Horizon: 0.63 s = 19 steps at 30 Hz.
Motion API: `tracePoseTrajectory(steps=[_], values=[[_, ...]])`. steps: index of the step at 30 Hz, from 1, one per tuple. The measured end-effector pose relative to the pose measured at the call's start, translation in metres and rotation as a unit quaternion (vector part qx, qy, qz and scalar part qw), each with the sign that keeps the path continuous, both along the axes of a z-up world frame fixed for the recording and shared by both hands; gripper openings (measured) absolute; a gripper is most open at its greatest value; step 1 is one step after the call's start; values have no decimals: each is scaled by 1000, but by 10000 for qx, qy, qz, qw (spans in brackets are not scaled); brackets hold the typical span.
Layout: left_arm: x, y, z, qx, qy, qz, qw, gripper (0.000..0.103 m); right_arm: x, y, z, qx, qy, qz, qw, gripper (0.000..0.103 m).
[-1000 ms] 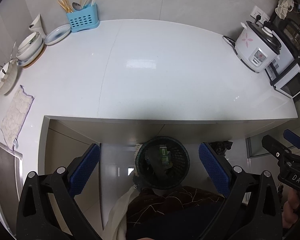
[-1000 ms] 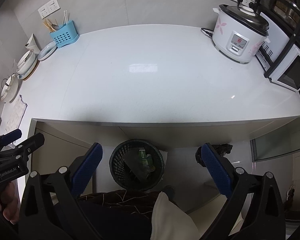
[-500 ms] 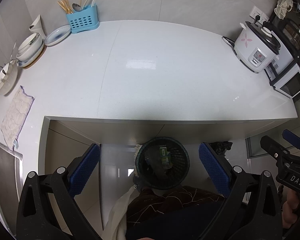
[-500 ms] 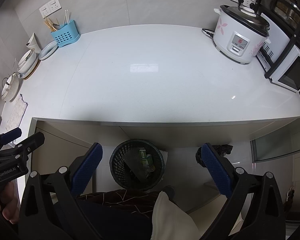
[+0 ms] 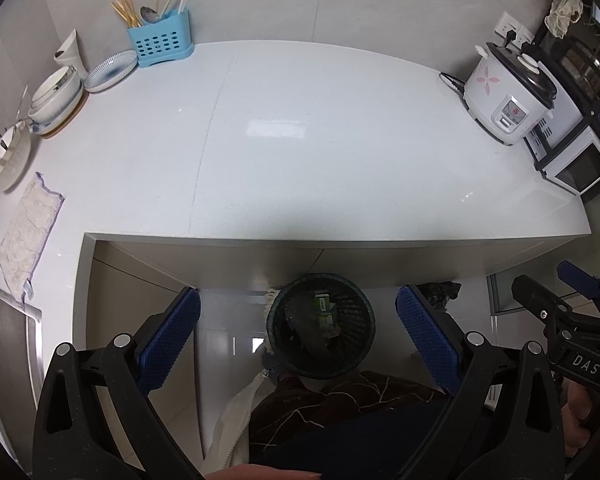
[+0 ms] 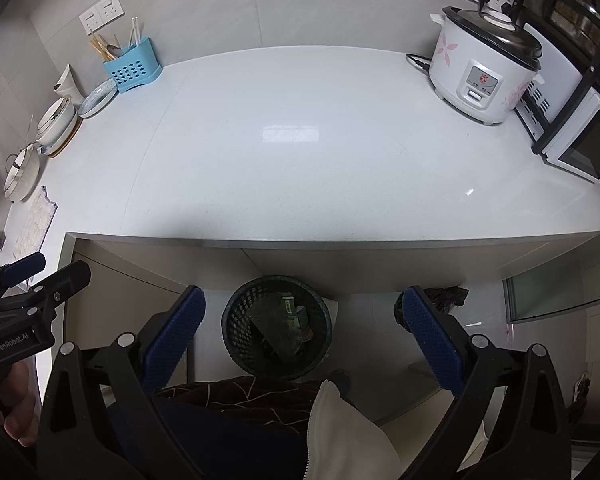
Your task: Collect trash
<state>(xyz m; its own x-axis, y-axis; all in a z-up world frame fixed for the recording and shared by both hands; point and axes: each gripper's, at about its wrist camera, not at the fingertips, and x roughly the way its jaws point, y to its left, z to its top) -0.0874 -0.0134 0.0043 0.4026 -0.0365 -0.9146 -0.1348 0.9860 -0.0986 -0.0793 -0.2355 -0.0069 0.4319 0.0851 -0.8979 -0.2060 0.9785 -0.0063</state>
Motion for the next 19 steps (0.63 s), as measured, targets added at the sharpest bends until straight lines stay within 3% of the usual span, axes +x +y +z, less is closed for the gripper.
tracePoseTrajectory(steps=[19], values=[[-1,1,0,-7,-6,-1,10000,97,0,3,-1,-11,-14,51,10000,95]])
